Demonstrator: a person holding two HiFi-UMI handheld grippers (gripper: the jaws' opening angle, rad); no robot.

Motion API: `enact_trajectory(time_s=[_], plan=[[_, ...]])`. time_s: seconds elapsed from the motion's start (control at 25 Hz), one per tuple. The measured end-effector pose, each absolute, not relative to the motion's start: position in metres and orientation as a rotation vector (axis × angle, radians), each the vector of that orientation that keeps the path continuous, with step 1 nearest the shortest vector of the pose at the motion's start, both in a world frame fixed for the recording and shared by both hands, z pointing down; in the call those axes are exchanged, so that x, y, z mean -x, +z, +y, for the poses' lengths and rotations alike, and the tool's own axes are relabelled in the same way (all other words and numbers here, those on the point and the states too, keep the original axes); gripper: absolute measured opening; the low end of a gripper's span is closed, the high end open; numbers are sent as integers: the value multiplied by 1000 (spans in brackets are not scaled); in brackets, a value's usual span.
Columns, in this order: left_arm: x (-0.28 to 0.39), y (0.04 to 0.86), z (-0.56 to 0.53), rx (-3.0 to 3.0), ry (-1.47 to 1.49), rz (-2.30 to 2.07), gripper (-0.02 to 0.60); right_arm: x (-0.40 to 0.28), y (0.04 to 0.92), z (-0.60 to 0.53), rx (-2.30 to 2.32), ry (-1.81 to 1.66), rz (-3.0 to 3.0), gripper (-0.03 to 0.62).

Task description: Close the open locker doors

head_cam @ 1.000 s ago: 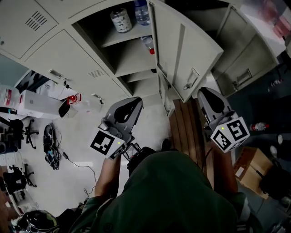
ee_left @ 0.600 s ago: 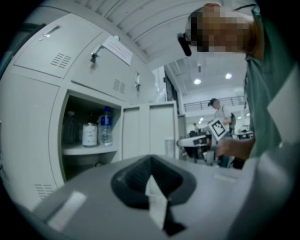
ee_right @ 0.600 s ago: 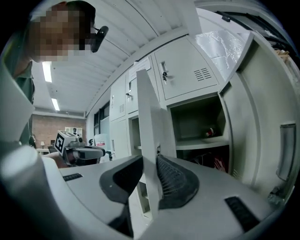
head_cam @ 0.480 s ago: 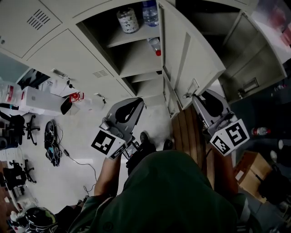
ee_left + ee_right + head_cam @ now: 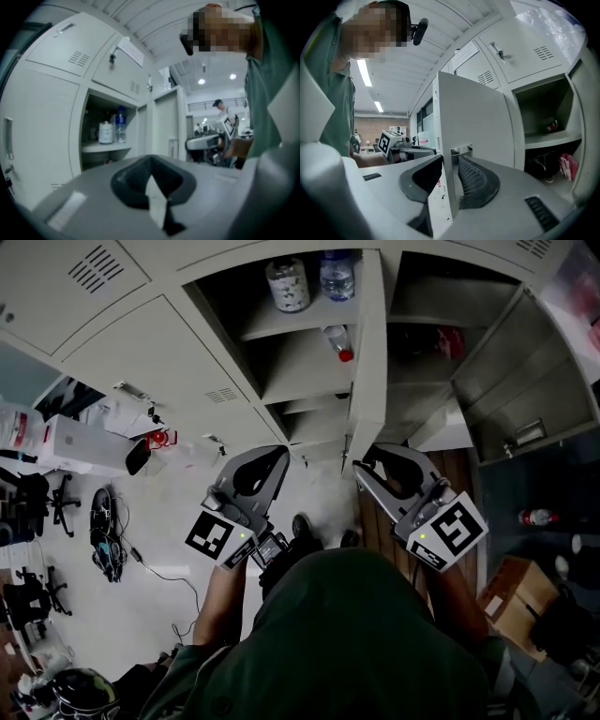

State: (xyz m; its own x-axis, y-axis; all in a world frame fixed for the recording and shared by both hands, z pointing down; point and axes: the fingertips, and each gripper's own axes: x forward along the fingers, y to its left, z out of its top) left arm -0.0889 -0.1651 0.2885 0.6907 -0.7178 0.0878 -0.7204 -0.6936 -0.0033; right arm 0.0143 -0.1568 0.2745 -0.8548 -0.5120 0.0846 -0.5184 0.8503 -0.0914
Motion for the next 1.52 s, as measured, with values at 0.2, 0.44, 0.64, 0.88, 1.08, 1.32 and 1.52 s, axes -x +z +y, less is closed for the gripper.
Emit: enact_trajectory(time_s=[0.2, 0.44, 0.64, 0.88, 1.08, 1.32, 1.52], plan=[[122, 290, -169, -2831, 127, -1262, -2, 34, 274, -167, -718, 147, -2985, 94], [165, 298, -174, -2783, 128, -1315, -2, 80, 276, -198, -702, 112, -2979, 84], [197, 303, -181, -2753, 126, -1338, -3, 103, 280, -233, -741, 97, -2958, 83], [220, 307, -195, -2740, 106, -1333, -3, 119, 283, -279, -836, 84, -2925, 63], [234, 312, -207, -2740, 108, -1311, -2, 130, 285, -314, -895, 55, -2898, 60], [239, 313, -220, -2746, 102, -1271, -3, 135, 283, -348, -979, 30, -2867, 60], [242, 315, -228, -2755, 112, -1247, -2, 137, 279, -361, -1040, 3, -2849, 8]])
